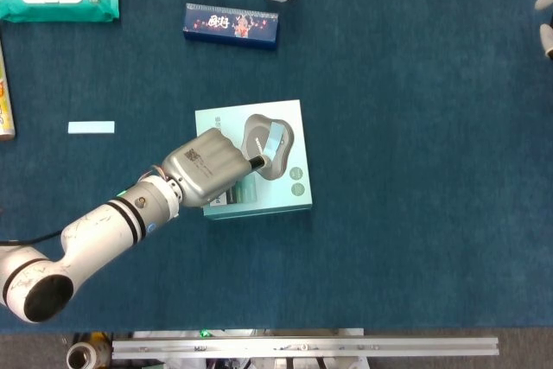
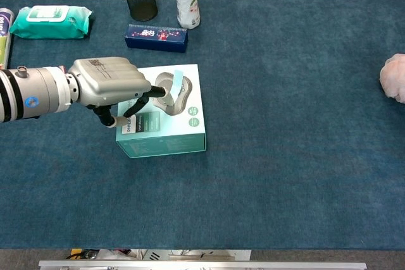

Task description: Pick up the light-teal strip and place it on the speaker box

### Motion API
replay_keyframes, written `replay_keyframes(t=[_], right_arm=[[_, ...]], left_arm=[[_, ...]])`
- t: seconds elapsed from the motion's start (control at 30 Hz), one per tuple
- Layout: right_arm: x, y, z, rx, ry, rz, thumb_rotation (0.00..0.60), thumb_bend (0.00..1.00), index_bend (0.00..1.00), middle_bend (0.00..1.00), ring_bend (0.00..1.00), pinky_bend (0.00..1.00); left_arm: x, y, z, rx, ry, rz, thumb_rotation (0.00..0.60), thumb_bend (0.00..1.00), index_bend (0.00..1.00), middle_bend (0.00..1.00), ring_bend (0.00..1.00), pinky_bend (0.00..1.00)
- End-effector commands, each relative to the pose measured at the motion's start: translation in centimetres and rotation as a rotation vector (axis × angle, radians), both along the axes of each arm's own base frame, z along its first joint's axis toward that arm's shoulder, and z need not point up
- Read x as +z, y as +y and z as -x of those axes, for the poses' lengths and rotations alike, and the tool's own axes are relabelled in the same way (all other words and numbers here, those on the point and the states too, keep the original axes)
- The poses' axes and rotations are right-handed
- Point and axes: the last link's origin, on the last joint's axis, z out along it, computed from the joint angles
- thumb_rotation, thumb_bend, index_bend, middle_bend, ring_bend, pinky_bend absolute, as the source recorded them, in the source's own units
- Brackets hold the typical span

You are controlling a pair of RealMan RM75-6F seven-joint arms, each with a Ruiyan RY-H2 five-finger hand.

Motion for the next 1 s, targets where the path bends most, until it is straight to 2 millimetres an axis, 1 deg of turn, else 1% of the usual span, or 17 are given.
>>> replay_keyframes(t=[0.03,0.37,0.53,0.77,1.0], right_arm=[[0.1,0.0,0.0,0.000,-0.001,0.003,0.600,0.38,0.45,0.65,0.66,0.82],[0.4,0.2,0.1,-0.005,-0.003,0.010,0.600,0.38,0.44,0.65,0.66,0.82],[0.5,0.3,0.2,-0.007,-0.001,0.010,0.600,0.38,0.44,0.65,0.66,0.82],[0.6,0.3,0.4,-0.013,0.002,0.013,0.600,0.38,0.44,0.65,0.66,0.82],[0.6,0.2,0.5,-0.015,0.002,0.012,0.600,0.38,0.44,0.65,0.66,0.82]], left_arm=[[0.0,-0.1,-0.1,0.000,0.000,-0.001,0.600,0.86,0.16,1.00,1.00,0.94],[0.6,0.2,-0.6,0.011,-0.033,-0.020,0.600,0.86,0.16,1.00,1.00,0.94],[0.3,0.3,-0.4,0.008,-0.018,-0.018,0.600,0.86,0.16,1.00,1.00,0.94],[-0.1,1.1,-0.2,0.029,-0.017,-0.034,0.600,0.86,0.16,1.00,1.00,0.94],[-0.3,1.0,-0.1,0.032,-0.005,-0.026,0.600,0.86,0.16,1.00,1.00,0.94]])
